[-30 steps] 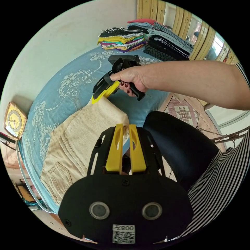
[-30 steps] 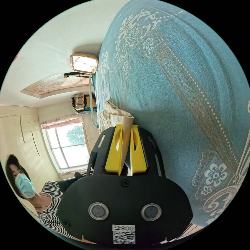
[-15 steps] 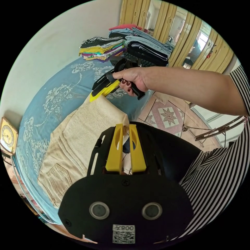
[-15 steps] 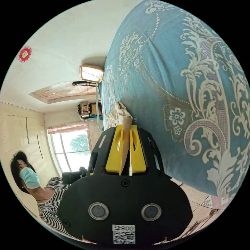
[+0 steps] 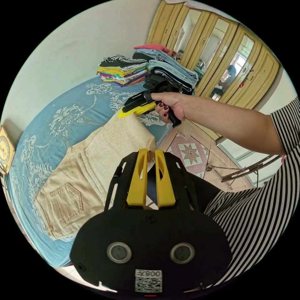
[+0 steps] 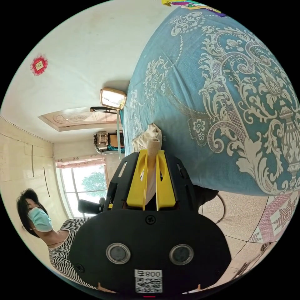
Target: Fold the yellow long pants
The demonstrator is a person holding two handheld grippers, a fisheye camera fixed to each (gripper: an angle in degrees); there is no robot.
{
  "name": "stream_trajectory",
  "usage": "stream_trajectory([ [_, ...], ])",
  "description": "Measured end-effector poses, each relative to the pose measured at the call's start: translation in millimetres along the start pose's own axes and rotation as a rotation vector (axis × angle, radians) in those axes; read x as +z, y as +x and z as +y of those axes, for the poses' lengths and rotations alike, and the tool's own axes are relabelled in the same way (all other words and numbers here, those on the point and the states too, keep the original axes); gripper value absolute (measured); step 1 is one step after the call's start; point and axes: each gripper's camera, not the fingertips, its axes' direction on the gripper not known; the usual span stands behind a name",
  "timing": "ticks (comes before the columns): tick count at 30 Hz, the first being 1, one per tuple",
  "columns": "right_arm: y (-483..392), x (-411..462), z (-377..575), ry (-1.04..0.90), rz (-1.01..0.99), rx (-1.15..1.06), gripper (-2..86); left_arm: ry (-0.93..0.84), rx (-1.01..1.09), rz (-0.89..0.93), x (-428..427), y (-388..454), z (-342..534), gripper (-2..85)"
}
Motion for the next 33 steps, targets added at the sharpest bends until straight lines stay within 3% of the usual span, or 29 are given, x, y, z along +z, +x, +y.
stream_trajectory([
  [16, -93, 129, 4, -0.01, -0.128, -0.199, 3.4, 0.342, -0.302, 0.094, -294, -133, 66, 3.7],
  [33, -104, 330, -46, -0.107, -0.003, -0.194, 4.0, 0.564, -0.645, 0.329, -519, -308, 179, 3.7],
])
